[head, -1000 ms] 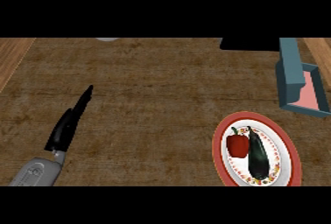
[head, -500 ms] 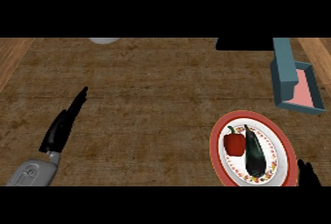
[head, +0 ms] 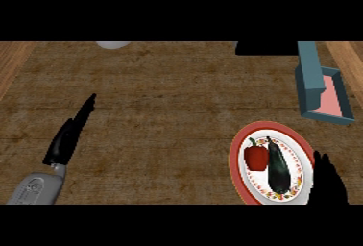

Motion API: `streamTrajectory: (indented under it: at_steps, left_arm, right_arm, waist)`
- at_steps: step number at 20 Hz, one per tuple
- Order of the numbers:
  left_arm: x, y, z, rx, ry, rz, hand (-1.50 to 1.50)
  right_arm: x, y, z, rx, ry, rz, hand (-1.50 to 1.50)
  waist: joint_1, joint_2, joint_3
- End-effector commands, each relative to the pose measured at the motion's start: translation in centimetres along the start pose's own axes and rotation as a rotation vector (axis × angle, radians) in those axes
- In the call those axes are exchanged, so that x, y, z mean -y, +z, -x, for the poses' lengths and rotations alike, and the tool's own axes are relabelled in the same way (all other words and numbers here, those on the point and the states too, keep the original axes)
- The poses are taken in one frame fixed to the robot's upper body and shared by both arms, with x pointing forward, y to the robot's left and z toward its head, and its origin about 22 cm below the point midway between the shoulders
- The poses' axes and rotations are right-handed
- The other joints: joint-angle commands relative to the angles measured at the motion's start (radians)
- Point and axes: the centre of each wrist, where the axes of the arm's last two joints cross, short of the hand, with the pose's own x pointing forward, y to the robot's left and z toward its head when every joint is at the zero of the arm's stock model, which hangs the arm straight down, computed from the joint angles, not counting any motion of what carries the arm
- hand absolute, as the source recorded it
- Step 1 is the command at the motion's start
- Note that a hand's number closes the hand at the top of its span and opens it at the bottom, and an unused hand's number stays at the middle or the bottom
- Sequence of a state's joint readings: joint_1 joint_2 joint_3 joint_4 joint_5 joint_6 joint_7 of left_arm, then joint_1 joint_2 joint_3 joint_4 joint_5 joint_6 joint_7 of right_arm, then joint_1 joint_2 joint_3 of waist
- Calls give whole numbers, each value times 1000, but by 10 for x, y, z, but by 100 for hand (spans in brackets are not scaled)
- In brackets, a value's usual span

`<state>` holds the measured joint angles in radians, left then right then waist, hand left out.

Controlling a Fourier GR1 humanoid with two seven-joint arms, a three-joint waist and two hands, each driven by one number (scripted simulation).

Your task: Pick the eggplant from the plate and place it in the cardboard box

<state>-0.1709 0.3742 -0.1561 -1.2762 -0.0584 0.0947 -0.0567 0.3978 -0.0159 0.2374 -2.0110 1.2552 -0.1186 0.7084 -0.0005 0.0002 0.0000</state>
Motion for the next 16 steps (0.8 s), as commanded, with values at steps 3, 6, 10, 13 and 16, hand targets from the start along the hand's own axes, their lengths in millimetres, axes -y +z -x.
streamTrajectory:
  at_steps: [3,6,10,13,16]
  left_arm:
    - [4,11,0,2,0,0,0]
    - [0,13,-5,8,5,9,0]
    - [10,-2,-1,-5,-7,-10,0]
    - [10,10,5,10,6,-14,0]
    - [13,-15,7,-9,16,-7,0]
  right_arm:
    - [-27,-8,7,-18,24,-52,-150]
    - [-23,-25,1,-29,29,-67,-150]
    - [-18,-26,-2,-31,51,-70,-150]
    - [-23,-25,6,-46,56,-60,-150]
    - [-31,-30,-12,-24,36,-63,-150]
  waist:
    - [0,-1,0]
    - [1,-1,0]
    - [-2,-1,0]
    - [-2,-1,0]
    - [-5,0,0]
